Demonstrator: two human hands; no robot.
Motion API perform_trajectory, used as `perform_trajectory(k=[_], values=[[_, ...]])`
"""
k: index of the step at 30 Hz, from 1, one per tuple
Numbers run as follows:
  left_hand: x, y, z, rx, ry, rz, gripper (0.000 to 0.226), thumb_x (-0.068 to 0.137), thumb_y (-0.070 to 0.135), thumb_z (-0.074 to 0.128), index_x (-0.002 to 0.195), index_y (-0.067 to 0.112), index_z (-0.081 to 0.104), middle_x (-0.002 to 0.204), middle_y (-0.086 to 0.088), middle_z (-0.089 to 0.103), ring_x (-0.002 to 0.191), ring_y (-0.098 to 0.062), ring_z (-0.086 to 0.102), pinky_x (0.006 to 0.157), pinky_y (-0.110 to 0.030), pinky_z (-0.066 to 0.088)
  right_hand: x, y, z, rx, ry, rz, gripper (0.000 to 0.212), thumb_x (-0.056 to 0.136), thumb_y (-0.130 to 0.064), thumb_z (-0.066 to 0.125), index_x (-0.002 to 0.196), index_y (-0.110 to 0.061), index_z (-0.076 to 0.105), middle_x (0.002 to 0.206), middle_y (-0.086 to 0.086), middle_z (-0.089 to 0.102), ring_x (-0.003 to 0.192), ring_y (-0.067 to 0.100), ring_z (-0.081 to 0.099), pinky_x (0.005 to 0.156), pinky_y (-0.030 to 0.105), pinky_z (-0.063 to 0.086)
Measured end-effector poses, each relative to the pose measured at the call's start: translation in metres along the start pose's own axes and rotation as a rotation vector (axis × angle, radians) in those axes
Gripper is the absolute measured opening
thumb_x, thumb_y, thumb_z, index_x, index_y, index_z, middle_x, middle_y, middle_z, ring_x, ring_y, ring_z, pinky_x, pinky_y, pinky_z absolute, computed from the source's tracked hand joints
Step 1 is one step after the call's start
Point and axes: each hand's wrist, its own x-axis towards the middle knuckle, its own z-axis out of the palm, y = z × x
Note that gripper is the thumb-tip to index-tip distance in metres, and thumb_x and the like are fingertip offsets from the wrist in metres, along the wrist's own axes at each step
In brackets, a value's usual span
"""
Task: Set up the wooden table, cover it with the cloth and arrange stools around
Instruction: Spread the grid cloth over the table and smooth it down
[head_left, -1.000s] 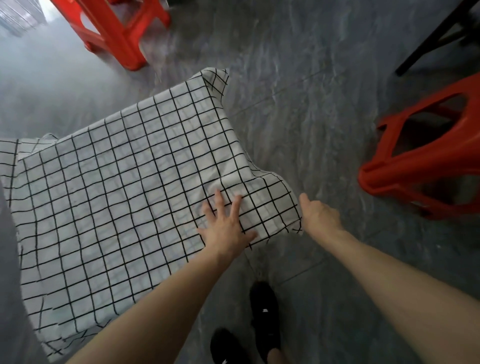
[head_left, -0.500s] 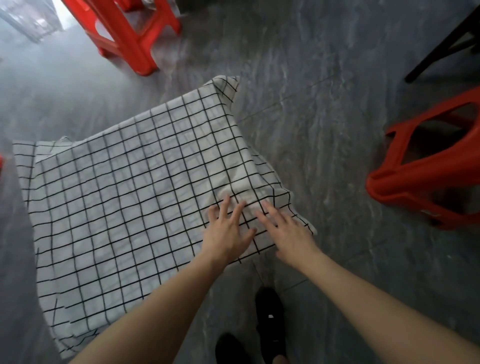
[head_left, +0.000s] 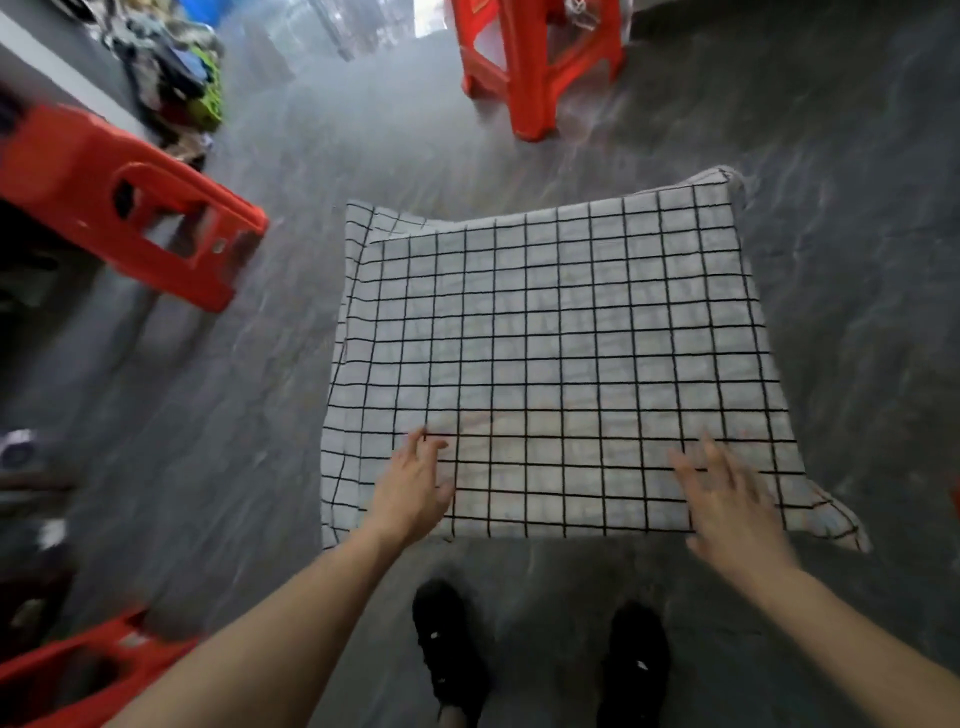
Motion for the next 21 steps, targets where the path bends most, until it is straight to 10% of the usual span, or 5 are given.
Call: perform_trajectory(k=[6, 12, 16, 21], values=[[-0.012, -0.117, -0.003, -0.255, -0.012, -0.366, 0.044, 0.096, 0.029, 0.046, 0.137, 0.013, 0.041, 0.152, -0.01, 0.022, 0.137, -0.03, 0.03, 0.11, -0.044, 0.032, 0.017, -0.126, -0.013, -0.011, -0.065, -0.166, 0.093, 0.087, -0.019, 0.066, 0.153, -0.028, 0.001, 0.16, 0.008, -0.007, 0.148, 0.03, 0.006, 0.115, 0.043, 0.027], [0.013, -0.182, 0.004, -0.385, -0.081, -0.355, 0.05, 0.09, 0.009, 0.043, 0.137, 0.028, 0.041, 0.153, -0.013, 0.02, 0.133, -0.038, 0.032, 0.108, -0.045, 0.036, 0.048, -0.247, -0.011, 0.022, -0.018, -0.244, 0.104, 0.068, -0.021, 0.08, 0.149, -0.032, 0.015, 0.155, 0.011, 0.002, 0.141, 0.035, 0.024, 0.105, 0.047, 0.043], [0.031, -0.203, 0.003, -0.656, -0.15, -0.299, 0.061, 0.079, -0.005, 0.041, 0.129, 0.03, 0.04, 0.093, -0.011, 0.052, 0.071, -0.022, 0.055, 0.054, -0.027, 0.049, 0.076, -0.302, -0.014, 0.062, -0.083, -0.211, 0.099, 0.081, -0.028, 0.072, 0.151, -0.038, 0.003, 0.158, 0.007, -0.01, 0.146, 0.033, 0.002, 0.112, 0.055, 0.031], [0.042, -0.225, -0.014, -0.826, 0.153, -0.006, 0.045, 0.077, -0.014, 0.037, 0.087, 0.019, 0.066, 0.065, -0.002, 0.054, 0.054, -0.005, 0.042, 0.051, -0.017, 0.034, 0.093, -0.329, -0.02, 0.067, -0.133, -0.111, 0.098, 0.073, -0.039, 0.08, 0.144, -0.042, 0.012, 0.155, 0.009, 0.005, 0.134, 0.038, 0.018, 0.1, 0.055, 0.043]])
